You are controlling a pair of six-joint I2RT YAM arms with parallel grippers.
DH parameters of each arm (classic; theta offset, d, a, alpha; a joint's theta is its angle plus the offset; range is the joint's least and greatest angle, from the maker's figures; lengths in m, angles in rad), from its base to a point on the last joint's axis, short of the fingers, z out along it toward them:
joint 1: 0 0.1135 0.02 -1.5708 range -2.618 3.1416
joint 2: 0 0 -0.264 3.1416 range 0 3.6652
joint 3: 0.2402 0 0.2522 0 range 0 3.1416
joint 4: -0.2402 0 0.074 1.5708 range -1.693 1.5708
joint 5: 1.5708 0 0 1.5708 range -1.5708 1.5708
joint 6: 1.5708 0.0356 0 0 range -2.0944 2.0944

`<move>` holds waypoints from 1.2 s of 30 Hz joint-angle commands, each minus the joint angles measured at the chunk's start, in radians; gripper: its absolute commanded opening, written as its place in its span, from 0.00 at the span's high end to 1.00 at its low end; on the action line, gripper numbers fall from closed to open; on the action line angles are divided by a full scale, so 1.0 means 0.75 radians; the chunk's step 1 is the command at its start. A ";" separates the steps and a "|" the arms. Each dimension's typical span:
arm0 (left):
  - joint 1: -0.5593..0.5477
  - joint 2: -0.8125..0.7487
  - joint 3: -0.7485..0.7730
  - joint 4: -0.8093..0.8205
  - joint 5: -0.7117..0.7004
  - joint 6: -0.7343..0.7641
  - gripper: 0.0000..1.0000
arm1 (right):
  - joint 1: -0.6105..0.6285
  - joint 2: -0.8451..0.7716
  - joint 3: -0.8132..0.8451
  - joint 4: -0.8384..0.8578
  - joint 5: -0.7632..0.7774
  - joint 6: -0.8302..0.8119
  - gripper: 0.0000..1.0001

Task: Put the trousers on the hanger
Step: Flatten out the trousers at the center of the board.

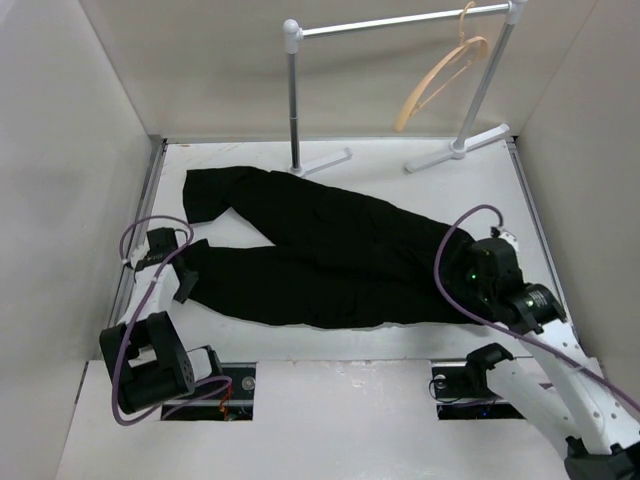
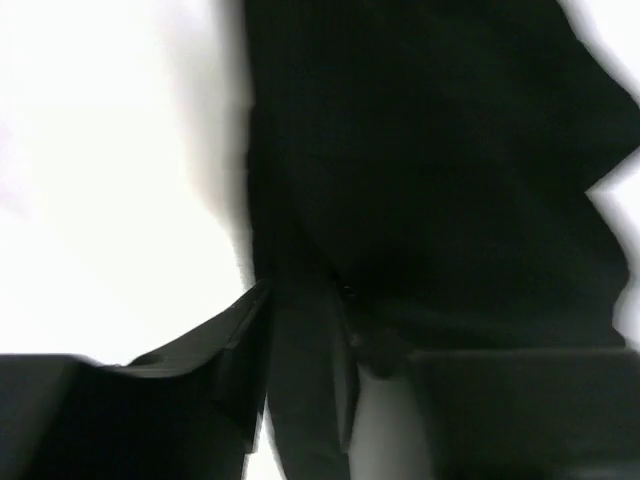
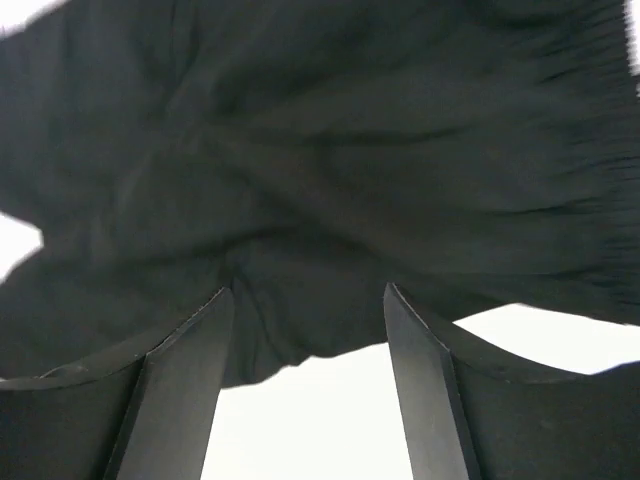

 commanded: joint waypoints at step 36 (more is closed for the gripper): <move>0.165 -0.006 0.217 0.230 0.076 -0.052 1.00 | 0.249 0.270 -0.225 0.442 -0.200 -0.018 0.35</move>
